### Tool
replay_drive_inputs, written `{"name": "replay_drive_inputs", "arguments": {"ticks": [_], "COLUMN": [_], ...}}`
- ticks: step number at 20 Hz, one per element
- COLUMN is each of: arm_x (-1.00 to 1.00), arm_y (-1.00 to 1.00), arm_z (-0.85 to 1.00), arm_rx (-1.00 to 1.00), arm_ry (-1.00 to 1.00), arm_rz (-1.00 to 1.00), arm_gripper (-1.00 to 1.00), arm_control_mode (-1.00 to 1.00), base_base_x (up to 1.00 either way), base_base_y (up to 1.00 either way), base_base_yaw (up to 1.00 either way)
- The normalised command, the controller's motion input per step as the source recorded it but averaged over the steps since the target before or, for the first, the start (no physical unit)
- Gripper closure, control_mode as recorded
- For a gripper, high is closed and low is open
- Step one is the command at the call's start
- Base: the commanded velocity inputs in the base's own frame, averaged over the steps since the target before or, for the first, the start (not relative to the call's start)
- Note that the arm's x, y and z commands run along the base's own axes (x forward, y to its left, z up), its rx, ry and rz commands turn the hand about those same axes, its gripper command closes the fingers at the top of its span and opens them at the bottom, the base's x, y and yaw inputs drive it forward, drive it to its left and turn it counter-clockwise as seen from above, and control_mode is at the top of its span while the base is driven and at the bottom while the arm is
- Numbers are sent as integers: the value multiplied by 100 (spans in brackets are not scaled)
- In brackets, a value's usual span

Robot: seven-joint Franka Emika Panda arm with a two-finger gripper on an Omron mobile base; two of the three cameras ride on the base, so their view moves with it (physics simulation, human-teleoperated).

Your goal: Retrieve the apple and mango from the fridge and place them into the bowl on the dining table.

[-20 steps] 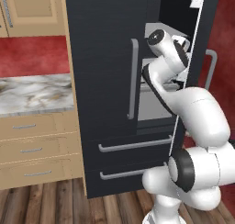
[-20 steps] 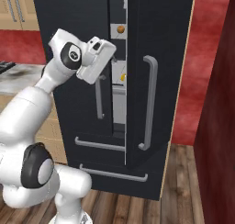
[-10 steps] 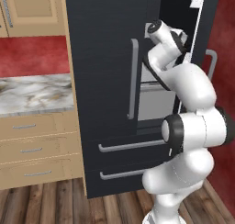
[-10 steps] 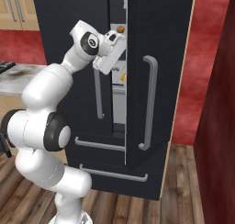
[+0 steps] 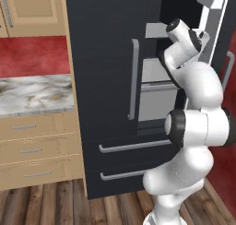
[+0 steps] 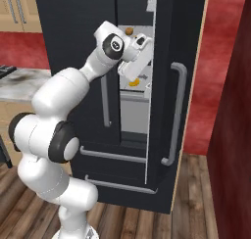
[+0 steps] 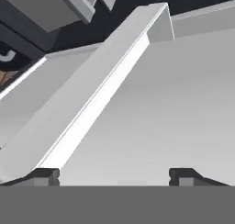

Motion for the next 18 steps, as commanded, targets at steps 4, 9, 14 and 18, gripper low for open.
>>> {"name": "replay_drive_inputs", "arguments": {"ticks": [4,9,14,18], "arm_x": [-74,-82,-74,-61], "arm_y": [-100,-39,40,97], "arm_z": [0,0,36,24], "arm_rx": [0,5,3,1], "arm_ry": [0,-19,-29,-33], "arm_rz": [-16,-4,0,0], "arm_gripper": [-100,-100,-100,-100], "arm_control_mode": [-100,-100,-100,-100], "base_base_x": [0,0,0,0], "base_base_y": [0,0,0,0], "base_base_yaw": [0,0,0,0]}}
